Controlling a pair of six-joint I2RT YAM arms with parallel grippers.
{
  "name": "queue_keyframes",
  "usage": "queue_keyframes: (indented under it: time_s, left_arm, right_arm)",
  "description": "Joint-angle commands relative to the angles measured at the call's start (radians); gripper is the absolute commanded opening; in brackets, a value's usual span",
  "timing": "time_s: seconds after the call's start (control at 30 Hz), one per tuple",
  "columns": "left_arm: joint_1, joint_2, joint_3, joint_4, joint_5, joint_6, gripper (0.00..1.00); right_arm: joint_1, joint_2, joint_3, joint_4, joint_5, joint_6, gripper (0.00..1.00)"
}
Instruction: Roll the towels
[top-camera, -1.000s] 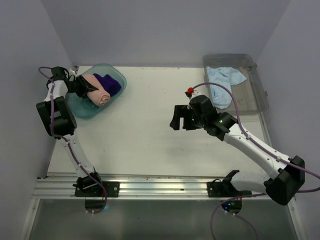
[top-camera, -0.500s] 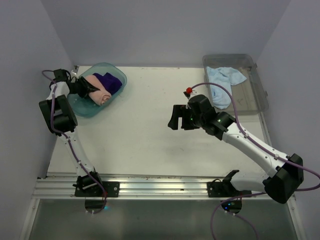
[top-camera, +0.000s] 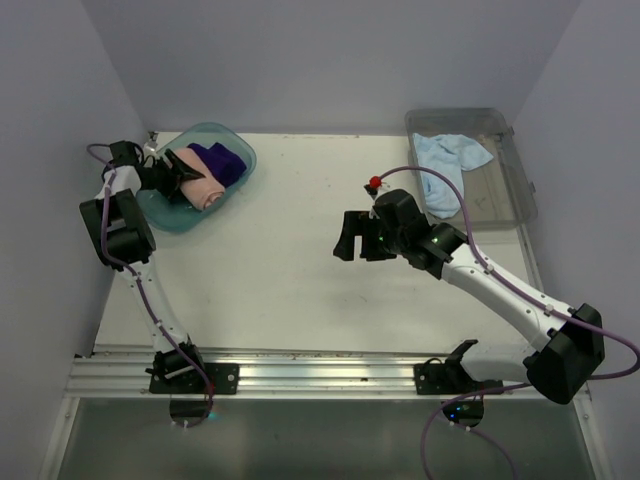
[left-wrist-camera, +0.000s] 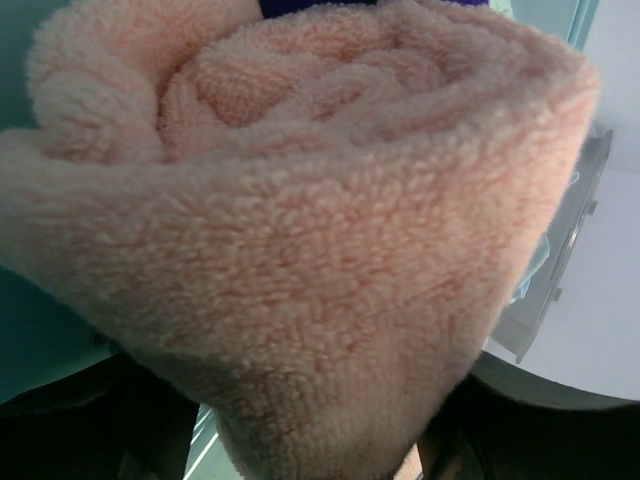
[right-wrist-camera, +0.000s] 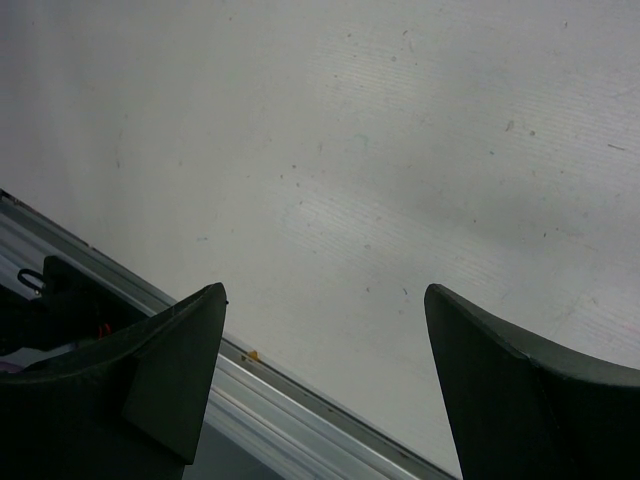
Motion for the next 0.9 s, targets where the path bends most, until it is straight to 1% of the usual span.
queue_keyframes:
  time_s: [0.0, 0.07, 0.13, 0.17, 0.23, 0.43, 0.6, 0.87]
  left_arm:
    - [0.0, -0.008, -0.026, -0.014, -0.107, 0.015, 0.77]
    - [-0.002, -0.031, -0.026, -0.023, -0.127, 0.02, 0.86]
    - [-0.002, -0.057, -0.026, -0.04, -0.145, 0.027, 0.92]
    - [0.0, -0.065, -0.026, -0.046, -0.15, 0.029, 0.98]
    - [-0.002, -0.088, -0.029, -0.061, -0.171, 0.037, 1.0]
    - [0.002, -0.167, -0.071, -0.069, -0.24, 0.029, 0.99]
    - [0.003, -0.201, -0.068, -0.1, -0.289, 0.041, 1.0]
    - [0.003, -0.238, -0.057, -0.11, -0.299, 0.057, 1.0]
  right_arm:
    - [0.002, -0.008, -0.003, 0.034, -0.023, 0.017, 0.84]
    - [0.0, -0.008, -0.004, 0.037, -0.026, 0.021, 0.84]
    - [0.002, -0.009, -0.007, 0.039, -0.028, 0.024, 0.84]
    - [0.0, -0.008, -0.007, 0.039, -0.028, 0.025, 0.83]
    - [0.002, -0.012, -0.006, 0.04, -0.029, 0.025, 0.83]
    - [0.003, -0.022, -0.006, 0.04, -0.026, 0.03, 0.83]
    - [0.005, -0.031, -0.009, 0.04, -0.022, 0.031, 0.83]
    - [0.005, -0.026, -0.009, 0.05, -0.026, 0.031, 0.83]
